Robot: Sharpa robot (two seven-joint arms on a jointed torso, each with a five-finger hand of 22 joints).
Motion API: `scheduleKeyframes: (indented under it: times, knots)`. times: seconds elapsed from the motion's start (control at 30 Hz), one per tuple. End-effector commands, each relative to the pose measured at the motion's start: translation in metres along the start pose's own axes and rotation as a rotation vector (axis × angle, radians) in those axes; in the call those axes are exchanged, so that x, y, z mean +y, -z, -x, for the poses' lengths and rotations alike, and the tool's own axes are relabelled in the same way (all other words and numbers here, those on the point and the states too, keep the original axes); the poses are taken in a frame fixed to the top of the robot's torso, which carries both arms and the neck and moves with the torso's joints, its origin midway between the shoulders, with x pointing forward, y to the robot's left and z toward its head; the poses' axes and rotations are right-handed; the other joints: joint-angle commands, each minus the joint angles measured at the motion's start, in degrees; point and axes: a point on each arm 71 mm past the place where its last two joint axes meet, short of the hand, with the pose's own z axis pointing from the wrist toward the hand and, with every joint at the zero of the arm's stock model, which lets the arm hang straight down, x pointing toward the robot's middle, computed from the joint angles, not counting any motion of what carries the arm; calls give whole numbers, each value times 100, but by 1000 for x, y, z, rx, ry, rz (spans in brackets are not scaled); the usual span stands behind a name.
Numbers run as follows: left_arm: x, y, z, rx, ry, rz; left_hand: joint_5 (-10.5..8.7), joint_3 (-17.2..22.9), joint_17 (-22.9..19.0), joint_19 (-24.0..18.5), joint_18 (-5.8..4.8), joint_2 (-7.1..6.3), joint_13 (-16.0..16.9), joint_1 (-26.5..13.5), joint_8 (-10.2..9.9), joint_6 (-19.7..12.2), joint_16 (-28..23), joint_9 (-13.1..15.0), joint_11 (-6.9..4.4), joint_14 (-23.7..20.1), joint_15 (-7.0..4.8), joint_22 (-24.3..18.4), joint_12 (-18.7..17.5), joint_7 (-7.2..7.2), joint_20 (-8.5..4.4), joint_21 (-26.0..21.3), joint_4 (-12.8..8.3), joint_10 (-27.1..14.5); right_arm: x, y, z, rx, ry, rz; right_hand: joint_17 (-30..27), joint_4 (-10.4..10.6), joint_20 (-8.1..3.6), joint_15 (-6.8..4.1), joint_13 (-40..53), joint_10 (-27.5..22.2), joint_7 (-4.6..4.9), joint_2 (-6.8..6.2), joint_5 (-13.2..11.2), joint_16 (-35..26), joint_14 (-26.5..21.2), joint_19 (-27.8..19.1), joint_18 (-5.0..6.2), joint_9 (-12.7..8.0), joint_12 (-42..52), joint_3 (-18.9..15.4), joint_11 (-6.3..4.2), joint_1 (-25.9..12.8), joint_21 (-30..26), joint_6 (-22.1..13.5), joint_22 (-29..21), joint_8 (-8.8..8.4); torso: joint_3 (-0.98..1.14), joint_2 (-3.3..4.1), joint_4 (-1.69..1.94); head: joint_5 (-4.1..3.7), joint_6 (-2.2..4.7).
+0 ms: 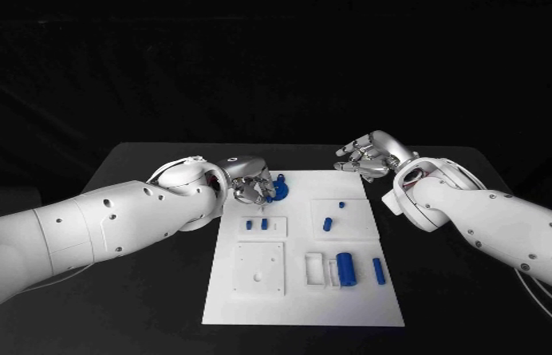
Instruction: Assemble the parts on the task board
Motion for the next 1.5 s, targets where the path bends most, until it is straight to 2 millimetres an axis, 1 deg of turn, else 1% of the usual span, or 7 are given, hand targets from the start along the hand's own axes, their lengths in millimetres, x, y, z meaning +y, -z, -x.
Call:
scheduleKeyframes:
  times: [0.03,0.17,0.23,0.43,0.7,1.0,1.5]
  knots:
    - [1,3,-1,22,21,12,-20,-12,-10,-4,29,38,-2,-31,12,-20,10,6,18,43,14,115,1,8,-16,-1,-19,-35,0,0,0,3,5,7,-9,12,-39,-7,-6,36,39,-12,34,8,-28,241,110,-6,-19,6,4,-28,-37,3,328,-30,-8,11,1,5,5]
    - [5,6,0,23,18,22,-18,-10,-11,-3,31,38,-2,-19,13,-21,8,6,18,43,15,117,2,8,-17,1,-26,-35,0,0,0,3,5,7,-9,12,-39,-7,-6,36,39,-12,34,8,-28,241,110,-6,-19,6,4,-28,-37,3,328,-30,-15,8,6,17,-2]
    - [7,7,0,22,14,26,-18,-10,-11,-3,31,38,-2,-19,13,-21,8,6,18,43,15,117,2,8,-17,1,-26,-35,0,0,0,3,5,7,-9,12,-39,-7,-6,36,39,-12,34,8,-28,241,110,-6,-19,6,4,-28,-37,3,328,-30,-5,13,2,24,2]
    - [12,7,0,14,-5,45,-31,-19,-14,-8,31,46,-2,-22,13,-22,1,6,21,41,17,118,1,9,-13,3,-15,-43,0,0,0,3,5,7,-9,12,-39,-7,-6,36,39,-12,34,8,-28,241,110,-6,-19,6,4,-28,-37,3,328,-30,1,23,-11,40,2]
    - [18,6,-2,21,-14,62,-21,-22,-17,-9,33,45,-2,-8,14,-17,-5,7,19,38,15,118,1,9,-14,3,-14,-36,0,0,0,3,5,7,-13,14,-38,-6,-12,37,40,-12,35,8,-30,241,110,-7,-24,-1,5,-32,-42,1,328,-31,6,22,-6,45,-13]
    - [20,6,-5,49,-16,71,-20,-21,-19,-18,33,48,-2,0,13,-16,-11,6,19,30,16,120,1,10,-14,4,-15,-33,0,0,0,3,5,7,-13,14,-38,-6,-12,37,40,-12,35,8,-30,241,110,-7,-24,-1,5,-32,-42,1,328,-31,7,22,-16,50,-24]
    - [17,6,-9,84,-24,59,-21,-23,-20,-28,31,57,-2,5,13,-7,-12,7,17,23,16,120,1,9,-14,8,-15,-30,0,0,0,3,4,8,-20,15,-38,-5,-29,33,39,-5,42,7,-31,240,111,-6,-44,-7,5,-26,-58,8,325,-30,11,24,-10,51,-33]
